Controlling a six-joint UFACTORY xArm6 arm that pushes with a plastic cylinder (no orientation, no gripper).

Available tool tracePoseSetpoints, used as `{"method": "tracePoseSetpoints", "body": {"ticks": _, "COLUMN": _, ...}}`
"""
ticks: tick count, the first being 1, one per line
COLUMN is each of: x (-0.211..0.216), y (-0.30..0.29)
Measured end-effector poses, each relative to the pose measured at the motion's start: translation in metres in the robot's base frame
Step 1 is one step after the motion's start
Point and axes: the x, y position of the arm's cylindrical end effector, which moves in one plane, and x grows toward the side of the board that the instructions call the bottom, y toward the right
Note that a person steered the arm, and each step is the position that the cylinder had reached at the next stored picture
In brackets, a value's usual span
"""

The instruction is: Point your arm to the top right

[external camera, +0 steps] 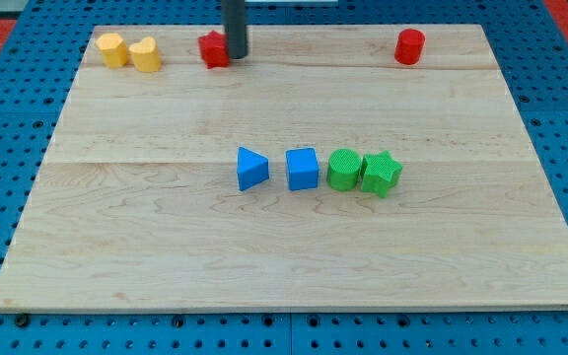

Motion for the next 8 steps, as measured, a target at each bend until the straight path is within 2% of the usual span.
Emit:
{"method": "tracePoseSetpoints", "body": {"ticks": 1, "x": 0.004, "y": -0.009}}
{"method": "tracePoseSetpoints", "body": {"ticks": 2, "x": 0.057, "y": 0.0}}
{"method": "tracePoseSetpoints", "body": {"ticks": 3, "x": 0.067, "y": -0.069}}
{"method": "tracePoseSetpoints", "body": {"ticks": 4, "x": 0.047, "y": -0.087}}
{"method": "tracePoseSetpoints", "body": {"ticks": 5, "x": 0.047, "y": -0.115}}
{"method": "tracePoseSetpoints", "body": {"ticks": 8, "x": 0.039, "y": -0.121}}
